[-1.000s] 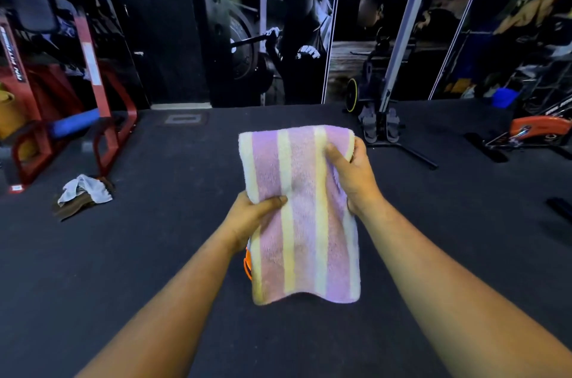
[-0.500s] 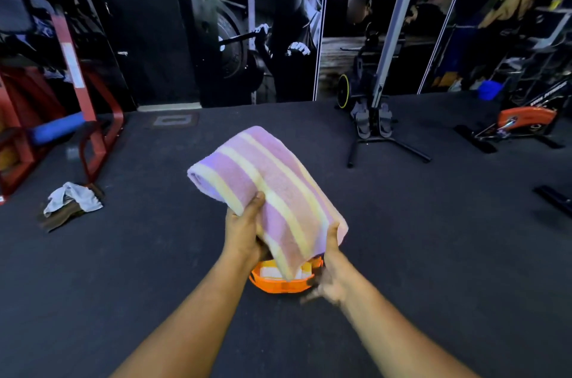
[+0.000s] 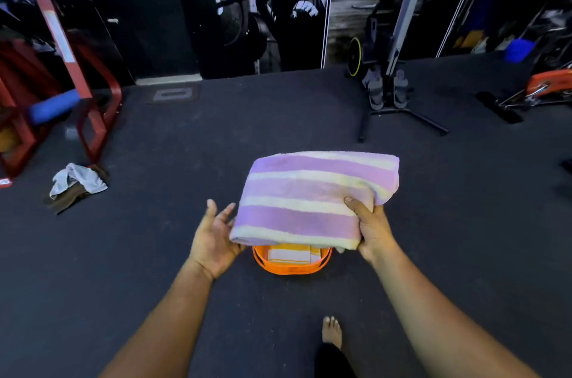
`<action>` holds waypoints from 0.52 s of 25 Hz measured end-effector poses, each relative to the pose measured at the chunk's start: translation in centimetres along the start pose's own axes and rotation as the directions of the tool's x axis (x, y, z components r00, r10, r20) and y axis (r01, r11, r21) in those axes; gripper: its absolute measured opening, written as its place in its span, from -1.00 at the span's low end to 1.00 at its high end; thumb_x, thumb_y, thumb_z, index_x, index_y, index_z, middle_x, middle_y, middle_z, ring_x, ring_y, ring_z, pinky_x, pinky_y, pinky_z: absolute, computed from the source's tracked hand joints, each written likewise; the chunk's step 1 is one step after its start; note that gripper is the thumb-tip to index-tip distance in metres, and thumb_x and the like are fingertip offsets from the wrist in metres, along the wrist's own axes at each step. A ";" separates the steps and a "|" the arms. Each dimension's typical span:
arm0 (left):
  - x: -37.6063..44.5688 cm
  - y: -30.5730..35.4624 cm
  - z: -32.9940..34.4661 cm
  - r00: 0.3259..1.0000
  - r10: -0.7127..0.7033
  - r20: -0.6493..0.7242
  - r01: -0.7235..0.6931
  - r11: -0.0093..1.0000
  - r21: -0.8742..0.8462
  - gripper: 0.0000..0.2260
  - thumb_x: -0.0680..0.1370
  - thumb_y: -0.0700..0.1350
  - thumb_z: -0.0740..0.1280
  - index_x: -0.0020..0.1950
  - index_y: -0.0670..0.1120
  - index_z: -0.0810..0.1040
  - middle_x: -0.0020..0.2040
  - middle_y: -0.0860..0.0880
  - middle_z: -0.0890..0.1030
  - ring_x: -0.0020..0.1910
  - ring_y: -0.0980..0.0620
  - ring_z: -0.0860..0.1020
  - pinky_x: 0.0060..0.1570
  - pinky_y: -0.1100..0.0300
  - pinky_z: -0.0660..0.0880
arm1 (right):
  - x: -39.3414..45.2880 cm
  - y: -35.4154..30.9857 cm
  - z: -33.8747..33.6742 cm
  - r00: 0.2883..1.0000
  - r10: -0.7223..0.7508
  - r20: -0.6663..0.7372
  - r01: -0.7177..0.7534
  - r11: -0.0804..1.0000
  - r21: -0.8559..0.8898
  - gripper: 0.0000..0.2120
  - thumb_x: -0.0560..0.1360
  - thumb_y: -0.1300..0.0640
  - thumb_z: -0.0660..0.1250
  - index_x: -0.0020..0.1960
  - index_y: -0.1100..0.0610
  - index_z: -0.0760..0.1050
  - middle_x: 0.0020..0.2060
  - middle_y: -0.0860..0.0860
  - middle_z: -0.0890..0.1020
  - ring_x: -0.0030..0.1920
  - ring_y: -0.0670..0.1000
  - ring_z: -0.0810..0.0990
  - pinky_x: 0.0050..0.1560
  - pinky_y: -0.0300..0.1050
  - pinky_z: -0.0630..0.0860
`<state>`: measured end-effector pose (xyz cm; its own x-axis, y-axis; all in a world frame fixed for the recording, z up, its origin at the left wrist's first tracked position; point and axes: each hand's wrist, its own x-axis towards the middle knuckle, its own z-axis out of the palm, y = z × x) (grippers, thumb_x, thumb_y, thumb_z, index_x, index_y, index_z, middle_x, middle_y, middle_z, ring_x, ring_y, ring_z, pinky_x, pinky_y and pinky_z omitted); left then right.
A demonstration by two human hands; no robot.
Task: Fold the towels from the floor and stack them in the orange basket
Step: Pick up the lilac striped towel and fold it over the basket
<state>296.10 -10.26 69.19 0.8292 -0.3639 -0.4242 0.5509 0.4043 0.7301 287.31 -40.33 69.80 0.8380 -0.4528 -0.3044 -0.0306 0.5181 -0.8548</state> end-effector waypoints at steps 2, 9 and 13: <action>4.2 0.4 -0.7 0.988 -0.106 -0.110 0.116 0.988 0.097 -0.12 0.45 0.45 0.33 0.54 -0.15 0.35 0.38 -0.14 0.59 0.28 -0.18 0.61 0.14 -0.16 0.57 | 3.6 0.3 -1.2 0.999 0.003 0.039 0.001 0.995 -0.099 -0.42 0.46 0.19 0.54 0.42 -0.02 0.44 0.27 0.09 0.65 0.27 0.17 0.64 0.17 0.30 0.61; 20.8 -5.4 3.3 0.886 -0.086 -0.457 0.318 0.828 0.462 -0.55 0.49 0.13 0.54 0.19 -0.16 0.61 0.07 -0.19 0.72 -0.04 -0.17 0.71 -0.04 -0.13 0.68 | 20.3 7.1 -5.6 0.979 0.133 -0.157 -0.186 0.900 -0.394 -0.66 0.56 -0.12 0.42 0.27 -0.02 0.55 0.11 -0.08 0.71 0.17 0.02 0.68 0.13 0.02 0.63; 28.3 -10.5 1.5 0.809 0.015 -0.588 0.338 0.806 0.486 -0.60 0.46 0.17 0.53 0.04 -0.08 0.52 0.00 -0.16 0.67 -0.04 -0.15 0.67 -0.04 -0.15 0.66 | 27.9 13.3 -8.8 0.922 0.272 -0.277 -0.373 0.818 -0.438 -0.63 0.54 -0.22 0.41 0.19 0.01 0.61 0.03 -0.07 0.74 0.06 -0.01 0.72 0.14 0.10 0.64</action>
<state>313.66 -26.06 50.36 0.7342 0.2054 -0.6472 0.6789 -0.2047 0.7052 305.52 -52.52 46.25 0.6132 -0.4776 -0.6292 -0.5757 0.2751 -0.7700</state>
